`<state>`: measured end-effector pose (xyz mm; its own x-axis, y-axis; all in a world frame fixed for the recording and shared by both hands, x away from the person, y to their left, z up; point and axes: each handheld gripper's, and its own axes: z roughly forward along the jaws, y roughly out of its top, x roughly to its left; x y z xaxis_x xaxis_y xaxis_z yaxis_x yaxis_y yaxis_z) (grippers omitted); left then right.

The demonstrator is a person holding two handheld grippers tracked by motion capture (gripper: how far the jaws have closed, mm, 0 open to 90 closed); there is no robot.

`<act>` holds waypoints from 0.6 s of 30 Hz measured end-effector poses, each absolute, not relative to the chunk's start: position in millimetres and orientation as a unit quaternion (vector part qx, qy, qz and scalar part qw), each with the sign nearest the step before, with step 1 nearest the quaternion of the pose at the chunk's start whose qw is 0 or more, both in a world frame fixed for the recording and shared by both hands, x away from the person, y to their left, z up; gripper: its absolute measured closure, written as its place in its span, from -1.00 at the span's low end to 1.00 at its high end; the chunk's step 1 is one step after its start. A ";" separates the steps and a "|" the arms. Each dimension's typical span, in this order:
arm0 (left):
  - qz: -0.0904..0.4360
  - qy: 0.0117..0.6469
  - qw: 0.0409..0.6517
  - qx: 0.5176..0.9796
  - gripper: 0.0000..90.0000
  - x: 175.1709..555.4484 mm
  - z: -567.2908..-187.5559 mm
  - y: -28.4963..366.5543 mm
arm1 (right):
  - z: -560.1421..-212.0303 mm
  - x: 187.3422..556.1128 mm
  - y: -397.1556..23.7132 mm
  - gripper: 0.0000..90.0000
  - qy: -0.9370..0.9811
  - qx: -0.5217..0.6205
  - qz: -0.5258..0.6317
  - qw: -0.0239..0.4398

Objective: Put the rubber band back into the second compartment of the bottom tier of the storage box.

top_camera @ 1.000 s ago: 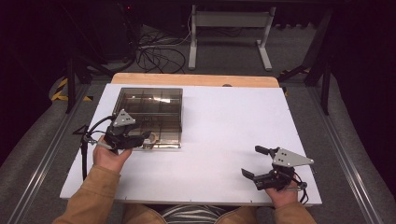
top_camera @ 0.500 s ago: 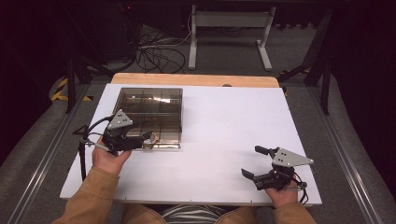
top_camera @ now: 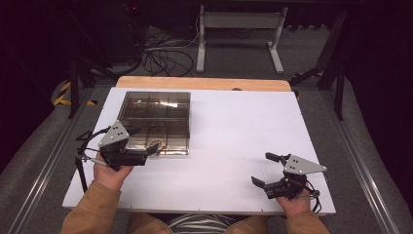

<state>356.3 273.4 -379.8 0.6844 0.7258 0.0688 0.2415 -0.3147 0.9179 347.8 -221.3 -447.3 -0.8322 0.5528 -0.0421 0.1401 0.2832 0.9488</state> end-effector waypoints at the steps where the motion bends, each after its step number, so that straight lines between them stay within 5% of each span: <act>1: 0.243 0.313 0.498 0.771 -0.75 354.9 -380.5 274.7 | -447.5 348.0 -221.2 -0.92 0.780 0.222 0.555 0.186; 18: 0.239 0.296 0.538 0.752 -0.90 335.3 -404.3 301.2 | -447.8 347.1 -221.1 -0.92 0.781 0.224 0.553 0.184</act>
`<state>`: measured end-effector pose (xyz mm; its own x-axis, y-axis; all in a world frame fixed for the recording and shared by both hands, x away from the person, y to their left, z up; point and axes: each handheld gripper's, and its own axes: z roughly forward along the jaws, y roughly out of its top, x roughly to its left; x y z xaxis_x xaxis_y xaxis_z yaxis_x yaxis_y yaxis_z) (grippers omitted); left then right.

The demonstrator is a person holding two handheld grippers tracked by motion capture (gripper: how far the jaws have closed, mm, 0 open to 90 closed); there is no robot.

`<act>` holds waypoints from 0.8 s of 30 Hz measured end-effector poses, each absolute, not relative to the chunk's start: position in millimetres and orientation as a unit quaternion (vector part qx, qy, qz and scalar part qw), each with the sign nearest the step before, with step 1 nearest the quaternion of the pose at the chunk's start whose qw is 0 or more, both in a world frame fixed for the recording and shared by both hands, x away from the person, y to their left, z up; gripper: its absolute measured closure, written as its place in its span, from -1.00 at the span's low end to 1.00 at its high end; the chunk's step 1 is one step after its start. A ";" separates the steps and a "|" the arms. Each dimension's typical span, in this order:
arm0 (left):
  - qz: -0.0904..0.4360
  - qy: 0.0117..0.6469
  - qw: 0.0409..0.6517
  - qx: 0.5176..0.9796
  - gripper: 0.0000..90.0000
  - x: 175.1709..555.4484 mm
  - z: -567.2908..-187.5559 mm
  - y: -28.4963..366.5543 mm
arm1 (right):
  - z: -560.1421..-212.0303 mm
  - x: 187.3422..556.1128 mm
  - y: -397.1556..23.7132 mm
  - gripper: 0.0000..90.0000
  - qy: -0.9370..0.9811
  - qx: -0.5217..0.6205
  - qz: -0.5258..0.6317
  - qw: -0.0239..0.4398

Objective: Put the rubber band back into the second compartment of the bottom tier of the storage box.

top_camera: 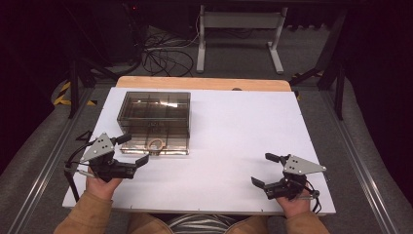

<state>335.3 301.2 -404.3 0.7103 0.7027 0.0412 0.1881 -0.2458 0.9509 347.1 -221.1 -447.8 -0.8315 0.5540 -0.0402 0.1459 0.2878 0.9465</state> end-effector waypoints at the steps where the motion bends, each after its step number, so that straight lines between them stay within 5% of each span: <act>1: 0.240 0.296 0.538 0.752 -0.90 334.0 -405.8 302.2 | -447.8 347.2 -221.1 -0.92 0.781 0.224 0.553 0.184; 24: 0.249 0.290 0.544 0.747 -0.95 317.1 -443.1 326.7 | -448.7 347.7 -220.6 -0.92 0.783 0.224 0.551 0.184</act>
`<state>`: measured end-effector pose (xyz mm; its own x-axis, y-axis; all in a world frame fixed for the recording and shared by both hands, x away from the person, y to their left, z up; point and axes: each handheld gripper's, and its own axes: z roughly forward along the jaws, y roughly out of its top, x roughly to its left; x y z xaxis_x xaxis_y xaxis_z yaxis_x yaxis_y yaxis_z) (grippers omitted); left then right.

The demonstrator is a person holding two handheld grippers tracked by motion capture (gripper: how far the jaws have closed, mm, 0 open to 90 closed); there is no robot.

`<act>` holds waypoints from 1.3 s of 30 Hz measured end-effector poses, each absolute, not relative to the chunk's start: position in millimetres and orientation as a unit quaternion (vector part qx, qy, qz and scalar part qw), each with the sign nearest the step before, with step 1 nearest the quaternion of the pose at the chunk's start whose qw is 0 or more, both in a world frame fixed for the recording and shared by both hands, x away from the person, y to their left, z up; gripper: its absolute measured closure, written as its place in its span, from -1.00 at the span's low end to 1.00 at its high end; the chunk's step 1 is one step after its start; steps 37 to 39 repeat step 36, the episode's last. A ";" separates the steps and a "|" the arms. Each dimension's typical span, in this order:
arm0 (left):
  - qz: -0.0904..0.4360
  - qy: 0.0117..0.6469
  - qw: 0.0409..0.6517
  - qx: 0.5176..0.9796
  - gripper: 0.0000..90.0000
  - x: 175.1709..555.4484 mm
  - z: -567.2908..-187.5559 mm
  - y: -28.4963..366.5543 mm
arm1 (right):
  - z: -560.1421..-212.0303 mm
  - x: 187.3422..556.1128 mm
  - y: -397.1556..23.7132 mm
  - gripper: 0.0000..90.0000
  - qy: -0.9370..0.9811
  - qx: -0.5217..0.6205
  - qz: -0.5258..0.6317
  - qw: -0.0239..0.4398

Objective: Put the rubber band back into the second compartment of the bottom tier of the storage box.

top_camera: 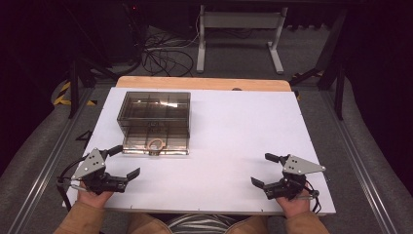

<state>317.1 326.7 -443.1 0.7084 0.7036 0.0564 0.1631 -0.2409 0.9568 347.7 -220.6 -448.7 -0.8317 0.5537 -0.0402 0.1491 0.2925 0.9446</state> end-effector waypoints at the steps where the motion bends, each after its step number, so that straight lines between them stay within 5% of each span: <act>1: 0.248 0.292 0.543 0.747 -0.95 316.7 -445.1 327.6 | -448.7 347.7 -220.6 -0.92 0.783 0.224 0.551 0.184; 39: 0.236 0.318 0.547 0.738 -0.95 314.3 -455.7 336.0 | -450.5 349.4 -219.0 -0.92 0.787 0.224 0.545 0.179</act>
